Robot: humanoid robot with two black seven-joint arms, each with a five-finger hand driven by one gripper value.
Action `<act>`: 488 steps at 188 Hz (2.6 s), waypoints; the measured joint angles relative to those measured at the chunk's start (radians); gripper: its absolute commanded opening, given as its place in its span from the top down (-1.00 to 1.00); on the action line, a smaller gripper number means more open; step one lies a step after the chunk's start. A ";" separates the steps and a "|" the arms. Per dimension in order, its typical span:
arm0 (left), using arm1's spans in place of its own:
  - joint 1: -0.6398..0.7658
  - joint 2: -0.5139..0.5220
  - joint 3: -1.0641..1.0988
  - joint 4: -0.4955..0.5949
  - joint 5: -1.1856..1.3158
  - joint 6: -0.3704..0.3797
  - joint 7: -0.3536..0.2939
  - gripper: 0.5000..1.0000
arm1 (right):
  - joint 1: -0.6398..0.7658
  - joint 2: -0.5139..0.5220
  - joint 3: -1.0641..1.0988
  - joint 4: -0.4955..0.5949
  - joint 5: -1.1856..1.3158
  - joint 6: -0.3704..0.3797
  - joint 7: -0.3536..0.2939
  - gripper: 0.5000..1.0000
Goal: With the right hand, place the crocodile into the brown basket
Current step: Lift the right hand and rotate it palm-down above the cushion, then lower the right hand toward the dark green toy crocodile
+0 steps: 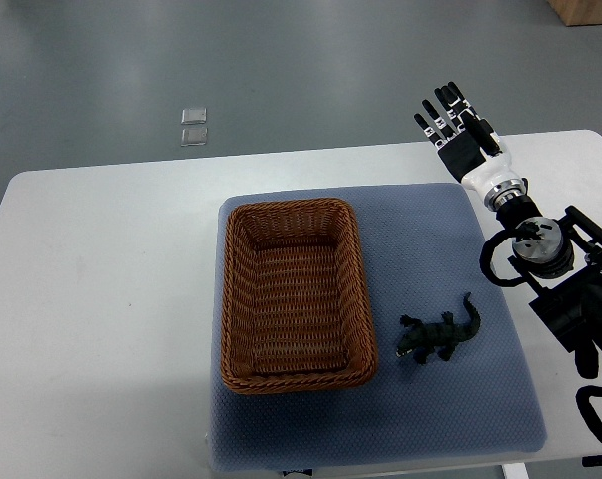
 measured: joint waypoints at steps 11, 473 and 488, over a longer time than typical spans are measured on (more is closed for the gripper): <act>0.000 0.000 0.002 0.000 0.000 0.000 0.000 -1.00 | 0.001 0.000 0.000 0.000 0.000 0.000 0.000 -0.71; -0.002 0.000 0.008 -0.002 0.004 -0.012 0.003 -1.00 | 0.587 -0.754 -1.106 0.879 -1.009 0.248 -0.333 -0.69; -0.002 0.000 0.009 -0.001 0.004 -0.012 0.003 -1.00 | 0.568 -0.750 -1.106 0.882 -1.041 0.221 -0.320 -0.69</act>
